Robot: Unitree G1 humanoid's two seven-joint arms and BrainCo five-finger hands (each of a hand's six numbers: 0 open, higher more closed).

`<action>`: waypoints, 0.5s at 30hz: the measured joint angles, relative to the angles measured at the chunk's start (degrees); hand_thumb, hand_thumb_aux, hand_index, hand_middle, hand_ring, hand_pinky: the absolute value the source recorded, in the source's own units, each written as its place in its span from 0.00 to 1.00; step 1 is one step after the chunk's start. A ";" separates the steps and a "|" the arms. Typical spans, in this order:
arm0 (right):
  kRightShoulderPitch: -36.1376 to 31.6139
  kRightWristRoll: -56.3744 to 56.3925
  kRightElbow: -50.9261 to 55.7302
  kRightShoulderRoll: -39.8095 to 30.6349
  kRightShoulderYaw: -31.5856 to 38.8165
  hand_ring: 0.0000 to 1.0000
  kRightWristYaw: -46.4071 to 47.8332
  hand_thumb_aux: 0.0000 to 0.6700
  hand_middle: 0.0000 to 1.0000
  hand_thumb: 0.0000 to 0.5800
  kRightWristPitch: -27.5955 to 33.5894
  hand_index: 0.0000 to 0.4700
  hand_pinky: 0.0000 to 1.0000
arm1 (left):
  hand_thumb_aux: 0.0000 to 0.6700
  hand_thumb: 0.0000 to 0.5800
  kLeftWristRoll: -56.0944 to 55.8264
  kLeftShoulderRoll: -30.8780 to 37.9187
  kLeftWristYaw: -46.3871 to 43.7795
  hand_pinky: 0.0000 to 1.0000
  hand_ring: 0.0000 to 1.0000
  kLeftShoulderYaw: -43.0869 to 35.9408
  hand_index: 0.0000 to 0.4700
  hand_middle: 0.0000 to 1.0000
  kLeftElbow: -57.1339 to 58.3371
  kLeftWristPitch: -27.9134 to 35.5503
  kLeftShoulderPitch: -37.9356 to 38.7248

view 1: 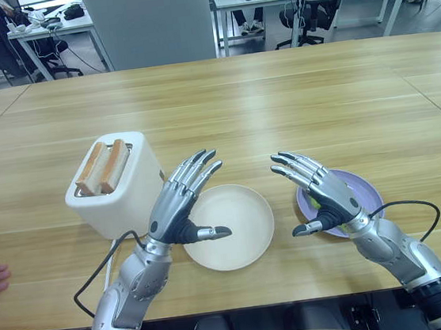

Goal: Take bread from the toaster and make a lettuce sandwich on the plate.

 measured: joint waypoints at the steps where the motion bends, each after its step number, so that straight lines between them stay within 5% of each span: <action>1: 0.00 0.00 0.00 0.00 0.00 0.00 0.00 0.00 0.00 0.00 0.00 0.00 0.00 | 0.00 0.00 0.00 0.00 0.00 0.00 0.00 0.00 0.00 0.00 0.00 0.00 0.00; 15: 0.00 0.00 0.00 0.00 0.00 0.00 0.00 0.00 0.00 0.00 0.00 0.00 0.00 | 0.00 0.00 0.54 0.07 0.15 0.00 0.00 0.30 0.00 0.00 -0.19 0.59 0.01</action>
